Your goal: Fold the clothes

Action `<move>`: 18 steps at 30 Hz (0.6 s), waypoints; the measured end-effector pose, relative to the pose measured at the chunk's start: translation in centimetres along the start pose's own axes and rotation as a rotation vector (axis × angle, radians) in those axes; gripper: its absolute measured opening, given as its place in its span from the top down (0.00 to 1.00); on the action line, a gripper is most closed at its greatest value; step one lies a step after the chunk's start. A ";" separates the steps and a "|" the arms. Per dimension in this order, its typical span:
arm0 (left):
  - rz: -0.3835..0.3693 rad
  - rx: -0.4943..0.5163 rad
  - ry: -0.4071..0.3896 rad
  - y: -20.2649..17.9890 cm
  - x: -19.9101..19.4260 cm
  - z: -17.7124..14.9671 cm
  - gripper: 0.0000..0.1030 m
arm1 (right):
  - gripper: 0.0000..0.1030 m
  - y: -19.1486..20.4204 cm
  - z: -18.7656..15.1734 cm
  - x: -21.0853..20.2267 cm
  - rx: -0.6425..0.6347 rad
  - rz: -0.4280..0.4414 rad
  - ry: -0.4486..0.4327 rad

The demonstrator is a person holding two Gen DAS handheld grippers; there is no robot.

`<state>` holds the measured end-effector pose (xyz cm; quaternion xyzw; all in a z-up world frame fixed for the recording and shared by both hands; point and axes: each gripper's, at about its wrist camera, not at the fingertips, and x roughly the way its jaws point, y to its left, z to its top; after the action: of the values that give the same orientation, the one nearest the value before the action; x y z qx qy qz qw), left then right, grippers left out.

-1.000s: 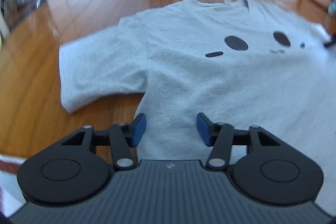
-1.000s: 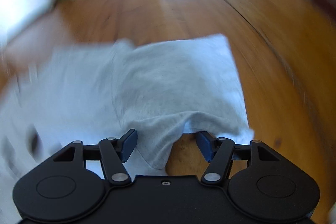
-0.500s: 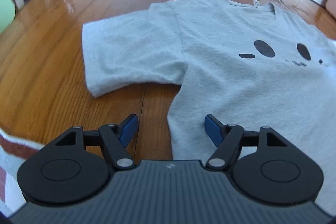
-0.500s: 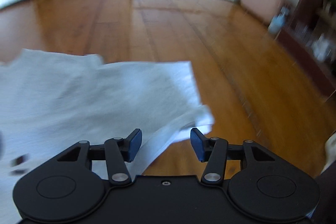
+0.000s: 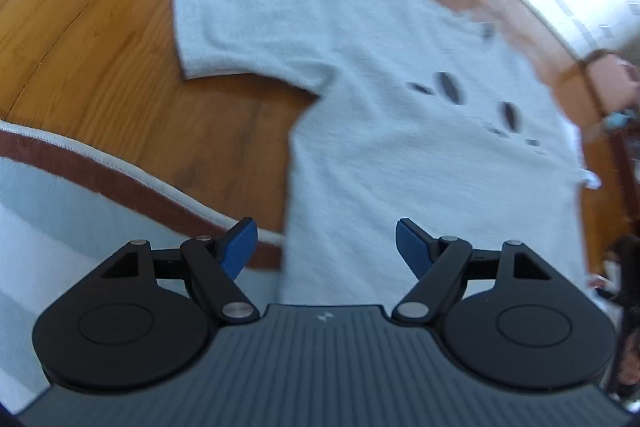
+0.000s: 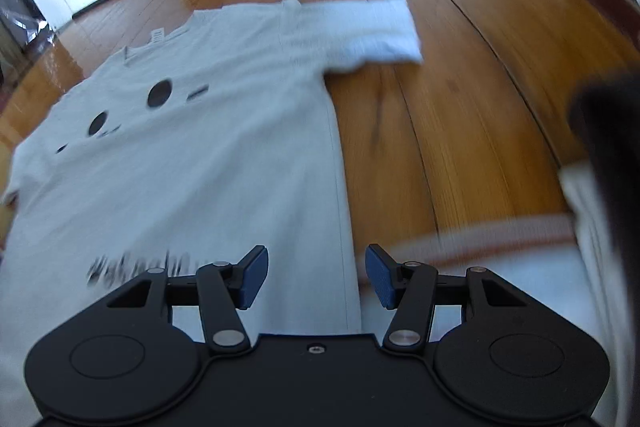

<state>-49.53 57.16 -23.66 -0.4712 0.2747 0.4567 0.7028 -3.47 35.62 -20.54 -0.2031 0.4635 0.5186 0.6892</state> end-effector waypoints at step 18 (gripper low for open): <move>0.231 0.365 0.160 -4.2 1.7 -7.7 0.28 | 0.97 -1.7 -9.5 -2.8 -0.125 -0.174 -0.070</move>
<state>-44.68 50.24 -26.47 -0.3363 0.4596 0.4382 0.6955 -6.13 26.26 -23.13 -0.2669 0.3864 0.4916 0.7333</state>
